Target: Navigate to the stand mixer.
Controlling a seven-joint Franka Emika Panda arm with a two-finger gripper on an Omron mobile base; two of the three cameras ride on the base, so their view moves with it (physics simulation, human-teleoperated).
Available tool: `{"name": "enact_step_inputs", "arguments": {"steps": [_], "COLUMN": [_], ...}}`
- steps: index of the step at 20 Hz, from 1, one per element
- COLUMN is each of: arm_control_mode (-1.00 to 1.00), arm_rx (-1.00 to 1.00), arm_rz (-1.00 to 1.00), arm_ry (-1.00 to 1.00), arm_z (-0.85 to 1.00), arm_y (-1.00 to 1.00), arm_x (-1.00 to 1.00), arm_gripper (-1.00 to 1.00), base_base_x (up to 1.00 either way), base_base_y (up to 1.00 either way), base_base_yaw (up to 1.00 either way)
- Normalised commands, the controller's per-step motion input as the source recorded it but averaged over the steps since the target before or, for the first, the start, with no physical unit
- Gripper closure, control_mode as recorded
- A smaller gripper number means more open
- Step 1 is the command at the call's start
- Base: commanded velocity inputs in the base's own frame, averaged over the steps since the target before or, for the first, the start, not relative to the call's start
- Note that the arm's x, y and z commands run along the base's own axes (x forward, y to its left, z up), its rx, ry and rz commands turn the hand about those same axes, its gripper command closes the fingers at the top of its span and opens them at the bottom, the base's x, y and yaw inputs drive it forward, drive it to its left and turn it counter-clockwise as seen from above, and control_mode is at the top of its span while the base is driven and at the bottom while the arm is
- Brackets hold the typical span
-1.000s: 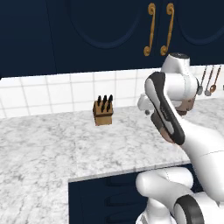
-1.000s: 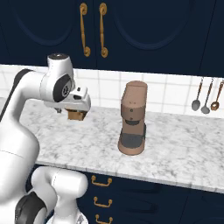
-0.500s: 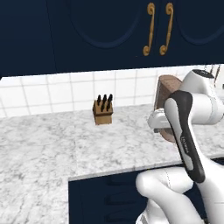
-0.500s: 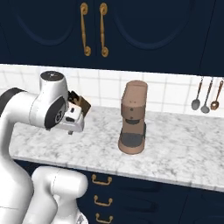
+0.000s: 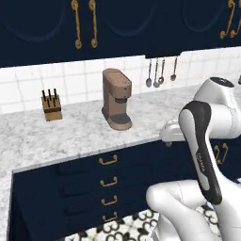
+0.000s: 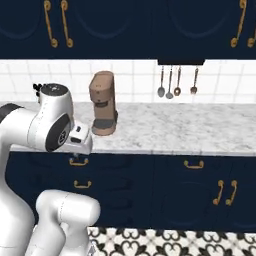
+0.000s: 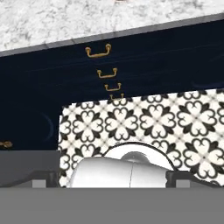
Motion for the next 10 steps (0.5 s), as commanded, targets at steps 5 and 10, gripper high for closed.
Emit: {"name": "enact_step_inputs", "arguments": {"steps": [5, 10], "arm_control_mode": [1.00, 1.00], "arm_rx": [0.00, 0.00], "arm_rz": [0.00, 0.00], "arm_ry": [0.00, 0.00], "arm_z": [0.00, 0.00], "arm_y": [0.00, 0.00], "arm_x": [0.00, 0.00], "arm_gripper": [-1.00, -1.00], "base_base_x": [0.08, 0.30], "base_base_y": [-0.76, -0.47], "base_base_yaw": [-0.69, -0.68]}}
